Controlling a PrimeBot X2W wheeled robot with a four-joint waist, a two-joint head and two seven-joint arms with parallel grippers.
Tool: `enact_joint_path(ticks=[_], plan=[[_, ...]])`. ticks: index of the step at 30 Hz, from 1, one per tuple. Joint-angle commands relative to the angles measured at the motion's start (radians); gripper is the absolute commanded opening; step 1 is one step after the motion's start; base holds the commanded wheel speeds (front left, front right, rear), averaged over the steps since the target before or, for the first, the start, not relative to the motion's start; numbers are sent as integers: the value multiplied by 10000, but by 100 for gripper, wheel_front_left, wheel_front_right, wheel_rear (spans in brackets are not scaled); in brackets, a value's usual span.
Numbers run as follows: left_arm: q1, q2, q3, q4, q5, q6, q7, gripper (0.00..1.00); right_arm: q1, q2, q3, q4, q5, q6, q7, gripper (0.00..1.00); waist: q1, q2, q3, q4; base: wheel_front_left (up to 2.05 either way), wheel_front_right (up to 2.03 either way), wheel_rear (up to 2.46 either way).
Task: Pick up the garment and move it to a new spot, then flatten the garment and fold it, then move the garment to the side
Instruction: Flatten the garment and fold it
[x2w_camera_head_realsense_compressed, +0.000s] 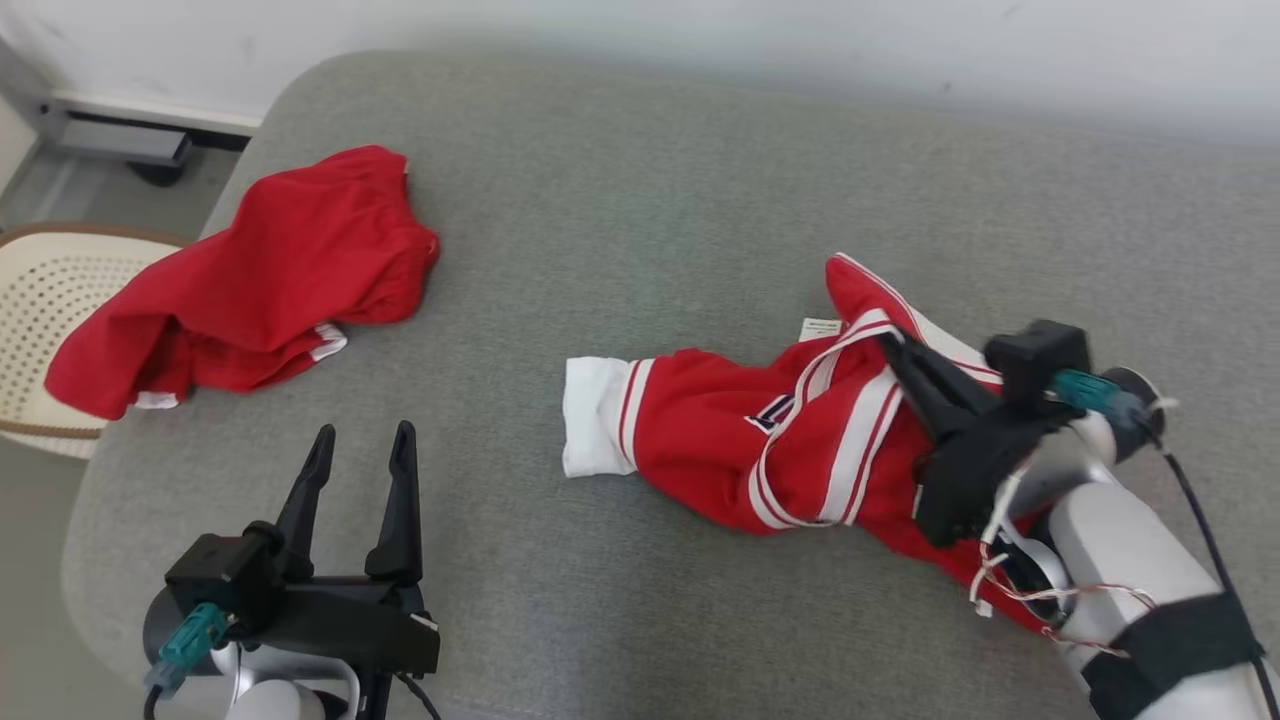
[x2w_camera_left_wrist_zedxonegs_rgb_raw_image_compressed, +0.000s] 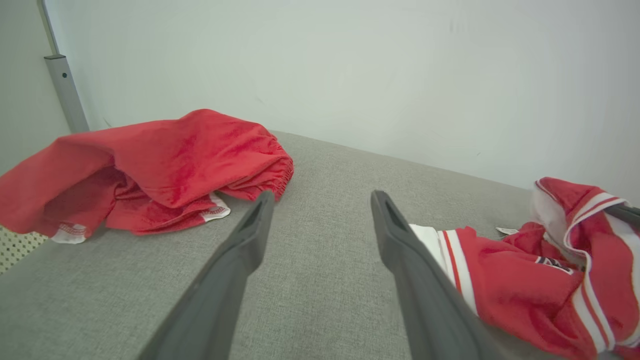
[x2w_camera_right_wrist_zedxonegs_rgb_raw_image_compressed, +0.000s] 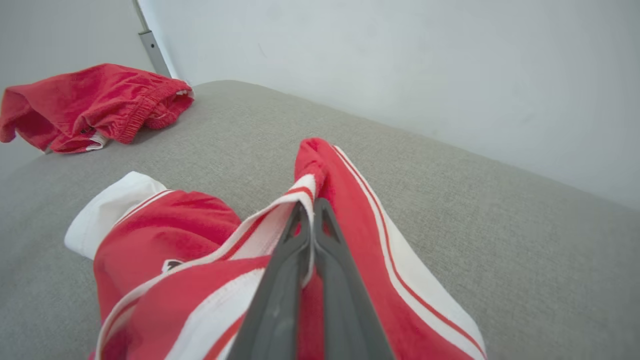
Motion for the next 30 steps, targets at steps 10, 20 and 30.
enact_joint_path(ticks=[10, 20, 30], plan=[[354, 212, 327, -35, 206, 35, -41, 100, 2910, 1024, -2913, -2926, 262, -3, -694, 0, 1, -1, -415, -1074, 0, 0, 0], [483, 326, 329, 32, 185, 12, -42, 100, 4951, 1642, -4909, -3146, 1422, -3, -1056, 0, 1, -1, -634, -1481, 0, 0, 0], [724, 491, 308, 31, 94, 120, 111, 100, 5777, 1653, -4519, -750, 3203, -3, -2188, 0, 1, -1, -930, -1735, 0, 0, 0]])
